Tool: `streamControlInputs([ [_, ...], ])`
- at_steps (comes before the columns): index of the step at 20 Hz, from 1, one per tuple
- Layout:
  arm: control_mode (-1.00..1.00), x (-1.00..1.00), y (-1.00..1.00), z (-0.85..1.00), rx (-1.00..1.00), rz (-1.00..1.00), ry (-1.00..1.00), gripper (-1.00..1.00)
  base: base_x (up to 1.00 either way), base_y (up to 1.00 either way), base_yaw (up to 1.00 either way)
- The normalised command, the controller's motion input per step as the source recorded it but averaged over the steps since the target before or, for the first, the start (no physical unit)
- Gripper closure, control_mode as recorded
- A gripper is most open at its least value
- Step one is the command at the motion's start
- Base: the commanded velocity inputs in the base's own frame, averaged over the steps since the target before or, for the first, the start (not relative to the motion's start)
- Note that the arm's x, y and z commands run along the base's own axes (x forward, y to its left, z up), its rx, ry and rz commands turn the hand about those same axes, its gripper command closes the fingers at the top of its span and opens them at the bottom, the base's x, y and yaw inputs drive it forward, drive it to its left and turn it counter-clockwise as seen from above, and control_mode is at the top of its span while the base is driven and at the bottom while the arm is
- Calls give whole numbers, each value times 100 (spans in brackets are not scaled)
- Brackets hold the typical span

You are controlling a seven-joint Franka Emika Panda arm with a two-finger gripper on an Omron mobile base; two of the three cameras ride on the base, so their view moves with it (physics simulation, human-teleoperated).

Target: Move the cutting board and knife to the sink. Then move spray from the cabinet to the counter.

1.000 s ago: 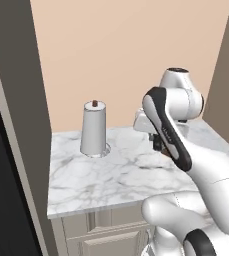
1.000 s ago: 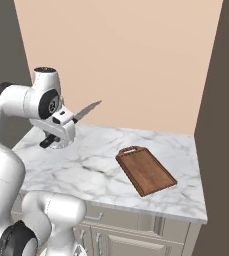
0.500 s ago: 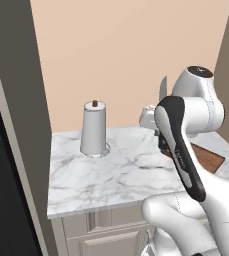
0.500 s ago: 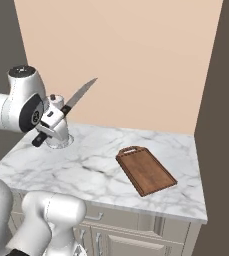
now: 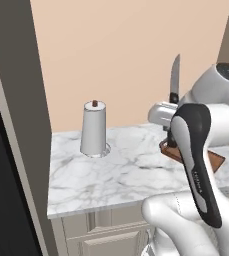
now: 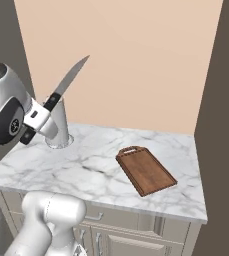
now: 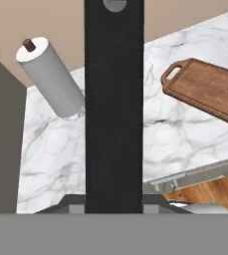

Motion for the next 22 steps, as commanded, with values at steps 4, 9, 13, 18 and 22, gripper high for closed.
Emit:
streamControlInputs([
  [4, 100, -37, 0, 29, 0, 0, -6, 100, -50, -1, 0],
  [9, 100, 0, 0, 0, 0, 0, 0, 100, -100, 0, 0],
  [13, 100, 0, 0, 0, 0, 0, 0, 100, -100, 0, 0],
  [18, 100, 0, 0, 0, 0, 0, 0, 100, -100, 5, 0],
  [22, 100, 0, 0, 0, 0, 0, 0, 100, -100, 12, 0],
])
